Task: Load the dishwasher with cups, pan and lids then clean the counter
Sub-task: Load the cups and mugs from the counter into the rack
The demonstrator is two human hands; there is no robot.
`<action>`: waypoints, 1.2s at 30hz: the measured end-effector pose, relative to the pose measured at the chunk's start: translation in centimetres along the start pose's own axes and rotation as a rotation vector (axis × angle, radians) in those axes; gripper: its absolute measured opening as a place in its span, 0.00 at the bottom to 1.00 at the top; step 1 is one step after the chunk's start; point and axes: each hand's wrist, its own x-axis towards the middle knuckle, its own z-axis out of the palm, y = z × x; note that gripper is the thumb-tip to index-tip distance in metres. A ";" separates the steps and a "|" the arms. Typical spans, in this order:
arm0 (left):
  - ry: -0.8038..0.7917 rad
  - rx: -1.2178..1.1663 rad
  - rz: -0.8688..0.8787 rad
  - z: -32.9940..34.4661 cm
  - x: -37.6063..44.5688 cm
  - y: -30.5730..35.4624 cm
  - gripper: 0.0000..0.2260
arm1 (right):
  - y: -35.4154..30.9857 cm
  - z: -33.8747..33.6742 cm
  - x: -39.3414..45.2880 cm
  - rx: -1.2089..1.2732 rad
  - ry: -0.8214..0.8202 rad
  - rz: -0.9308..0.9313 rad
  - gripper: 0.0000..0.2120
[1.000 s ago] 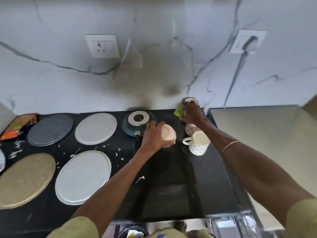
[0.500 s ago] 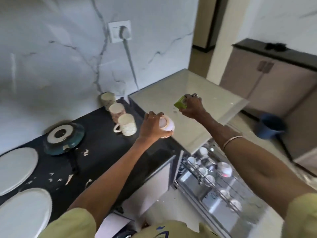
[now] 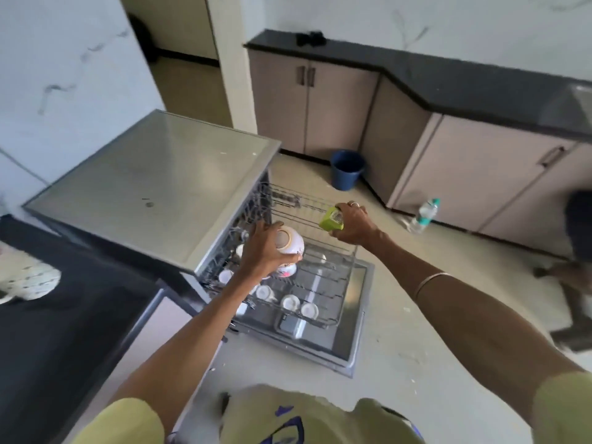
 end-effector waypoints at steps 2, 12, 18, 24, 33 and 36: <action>-0.058 0.029 0.019 2.4 0.6 0.7 0.44 | 2.6 0.8 -0.3 0.019 -0.004 0.026 0.38; -0.284 0.106 0.025 8.3 6.0 -2.2 0.42 | 7.5 8.2 1.2 0.135 -0.075 0.147 0.37; -0.398 0.142 0.050 14.2 9.6 -5.8 0.45 | 8.7 16.3 2.1 0.175 -0.127 0.257 0.36; -0.519 0.277 0.116 20.0 9.9 -7.5 0.44 | 9.6 23.6 2.3 0.204 -0.209 0.254 0.31; -0.552 0.443 0.183 28.4 11.1 -10.8 0.41 | 11.5 30.1 5.2 0.199 -0.257 0.259 0.30; -0.564 0.491 0.187 29.8 11.6 -11.3 0.40 | 11.1 31.4 6.1 0.145 -0.283 0.256 0.29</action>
